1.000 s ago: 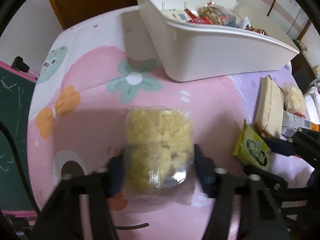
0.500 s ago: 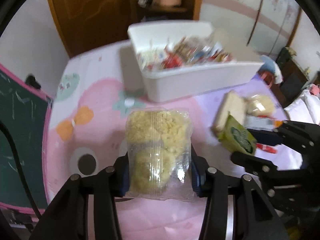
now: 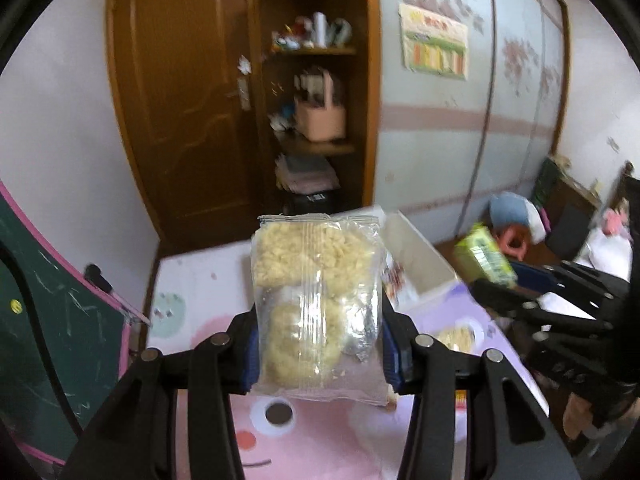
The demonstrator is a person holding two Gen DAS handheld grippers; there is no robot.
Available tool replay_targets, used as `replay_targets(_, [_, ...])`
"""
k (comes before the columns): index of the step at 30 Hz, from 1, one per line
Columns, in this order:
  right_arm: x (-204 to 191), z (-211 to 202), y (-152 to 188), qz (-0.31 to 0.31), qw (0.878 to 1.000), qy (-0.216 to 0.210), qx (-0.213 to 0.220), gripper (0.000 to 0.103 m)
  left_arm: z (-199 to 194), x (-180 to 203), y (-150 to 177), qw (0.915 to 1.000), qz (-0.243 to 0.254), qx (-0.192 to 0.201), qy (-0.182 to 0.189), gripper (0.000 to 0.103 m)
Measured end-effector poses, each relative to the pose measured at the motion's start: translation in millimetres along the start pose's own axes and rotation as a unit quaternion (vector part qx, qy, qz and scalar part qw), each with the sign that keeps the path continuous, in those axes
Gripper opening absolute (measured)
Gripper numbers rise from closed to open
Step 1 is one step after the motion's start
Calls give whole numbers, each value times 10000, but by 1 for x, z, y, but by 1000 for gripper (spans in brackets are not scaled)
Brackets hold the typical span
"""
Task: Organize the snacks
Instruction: 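Carry both packs over the white bin and open both grippers inside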
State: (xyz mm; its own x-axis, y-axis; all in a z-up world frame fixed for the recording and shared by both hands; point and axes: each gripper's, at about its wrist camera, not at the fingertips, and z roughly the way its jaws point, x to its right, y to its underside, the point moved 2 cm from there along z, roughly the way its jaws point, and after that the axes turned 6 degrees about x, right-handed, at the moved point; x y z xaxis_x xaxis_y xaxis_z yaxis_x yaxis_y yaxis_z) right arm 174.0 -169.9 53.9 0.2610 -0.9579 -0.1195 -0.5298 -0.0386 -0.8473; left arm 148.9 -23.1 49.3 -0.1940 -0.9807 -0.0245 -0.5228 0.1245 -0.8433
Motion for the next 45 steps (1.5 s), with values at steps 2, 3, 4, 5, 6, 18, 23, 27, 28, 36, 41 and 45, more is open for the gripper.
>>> replay_targets(2, [8, -7, -16, 144, 9997, 67, 190, 37, 3, -2, -23, 9999, -143, 42, -24, 46])
replay_targets(3, [14, -9, -27, 206, 9992, 125, 318, 37, 5, -3, -32, 9998, -183, 62, -34, 46])
replay_targets(4, [18, -9, -34, 231, 9987, 175, 413, 37, 7, -3, -40, 9997, -203, 94, -46, 46])
replay_targets(5, [20, -7, -41, 249, 9983, 225, 483, 37, 11, -2, -52, 9996, -198, 176, -99, 46])
replay_targets(6, [23, -4, -49, 271, 9977, 284, 548, 37, 16, -2, -59, 9994, -189, 240, -164, 46])
replay_targets(18, [63, 88, -75, 668, 9950, 703, 228, 37, 133, -3, -90, 9966, -389, 134, -717, 46])
replay_targets(23, [72, 136, -66, 663, 9945, 795, -167, 37, 182, -9, -70, 9953, -282, -192, -908, 46])
replay_targets(27, [70, 169, -52, 609, 9935, 801, -530, 38, 214, -15, -53, 9938, -260, -530, -945, 46])
replay_targets(28, [68, 178, -47, 581, 9930, 780, -670, 38, 220, -17, -49, 9933, -264, -623, -939, 47])
replay_targets(36, [44, 203, -18, 95, 9915, 809, -1016, 46, 230, -42, -17, 9900, -823, -930, -674, 83])
replay_targets(41, [33, 187, -17, 157, 9936, 691, -884, 52, 212, -50, -11, 9900, -745, -884, -808, 83])
replay_targets(45, [26, 162, -18, 224, 9951, 584, -764, 52, 183, -50, -10, 9922, -660, -675, -819, 83])
